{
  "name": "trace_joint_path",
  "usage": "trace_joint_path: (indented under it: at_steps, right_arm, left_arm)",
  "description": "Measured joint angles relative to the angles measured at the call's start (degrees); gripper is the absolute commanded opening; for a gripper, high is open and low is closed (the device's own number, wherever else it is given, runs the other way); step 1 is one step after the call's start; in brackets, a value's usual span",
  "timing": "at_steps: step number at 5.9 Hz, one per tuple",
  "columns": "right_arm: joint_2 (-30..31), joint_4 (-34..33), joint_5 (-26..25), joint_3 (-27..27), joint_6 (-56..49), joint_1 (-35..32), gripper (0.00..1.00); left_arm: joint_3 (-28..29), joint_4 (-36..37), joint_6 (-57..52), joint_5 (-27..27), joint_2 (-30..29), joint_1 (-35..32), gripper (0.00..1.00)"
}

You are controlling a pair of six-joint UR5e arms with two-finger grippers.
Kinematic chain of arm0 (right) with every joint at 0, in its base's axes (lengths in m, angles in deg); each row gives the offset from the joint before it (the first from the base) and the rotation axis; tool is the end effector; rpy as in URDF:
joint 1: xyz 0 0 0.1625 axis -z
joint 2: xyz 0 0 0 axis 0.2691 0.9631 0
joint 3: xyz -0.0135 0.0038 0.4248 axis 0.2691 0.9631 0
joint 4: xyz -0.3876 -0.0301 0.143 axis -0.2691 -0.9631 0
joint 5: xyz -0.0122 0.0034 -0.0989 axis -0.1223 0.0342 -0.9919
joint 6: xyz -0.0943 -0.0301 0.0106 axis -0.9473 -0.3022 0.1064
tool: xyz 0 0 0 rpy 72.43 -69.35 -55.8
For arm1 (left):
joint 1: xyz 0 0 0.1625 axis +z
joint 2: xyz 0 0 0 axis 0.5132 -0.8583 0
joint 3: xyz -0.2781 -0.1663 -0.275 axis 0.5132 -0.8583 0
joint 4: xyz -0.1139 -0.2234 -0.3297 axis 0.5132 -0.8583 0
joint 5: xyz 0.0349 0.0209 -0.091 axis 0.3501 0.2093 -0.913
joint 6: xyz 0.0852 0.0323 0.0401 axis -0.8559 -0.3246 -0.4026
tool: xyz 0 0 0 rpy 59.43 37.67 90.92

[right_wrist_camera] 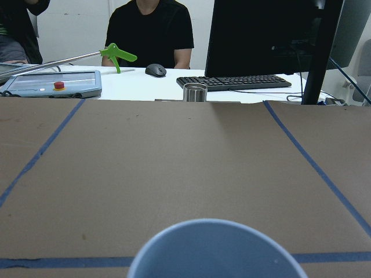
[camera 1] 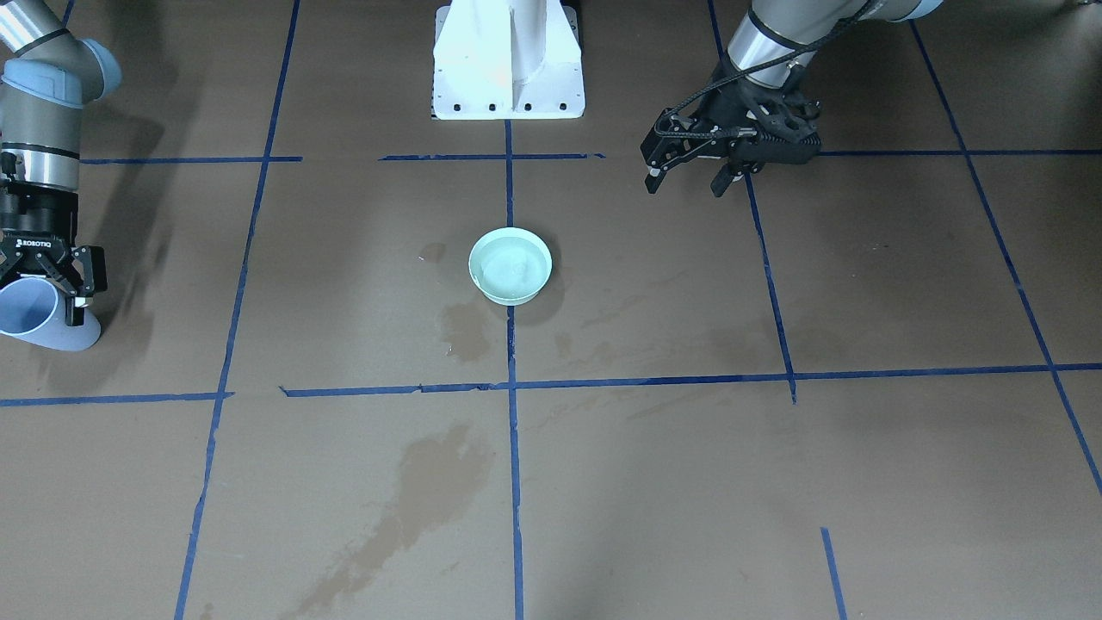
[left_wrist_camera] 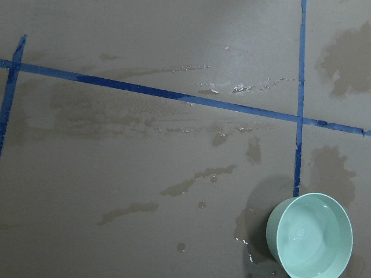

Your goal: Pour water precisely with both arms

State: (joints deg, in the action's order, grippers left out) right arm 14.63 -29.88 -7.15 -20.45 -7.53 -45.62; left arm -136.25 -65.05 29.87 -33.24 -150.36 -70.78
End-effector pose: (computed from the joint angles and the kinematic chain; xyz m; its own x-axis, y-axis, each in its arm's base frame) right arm -0.2483 -0.3716 0.6367 0.7538 0.0868 0.6514 -0.6112 0.4566 0.6464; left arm 0.3479 -0.4119 0.2286 0.4775 -0.1084 -0.8719 0.2125 0.9772 -0.0051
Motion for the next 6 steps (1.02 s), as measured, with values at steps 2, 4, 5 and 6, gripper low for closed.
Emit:
trace_joint_path:
  at_steps: [2,4,5,6]
  right_arm:
    - [1.4,2.1,3.2,-1.0,0.0,0.1,1.0]
    - [4.4,4.0,8.1,-3.4,0.0,0.0,1.0]
    - [5.8,4.2,10.7,-4.4,0.0,0.0,1.0]
    - [8.1,4.2,14.8,-6.8,0.0,-0.1,1.0]
  left_arm:
    - [0.0,0.0,0.0,0.0,0.0,0.0,1.0]
    - [0.0,0.0,0.0,0.0,0.0,0.1,1.0]
    - [0.1,0.0,0.0,0.0,0.0,0.1,1.0]
    - [0.2,0.0,0.0,0.0,0.1,0.2,1.0]
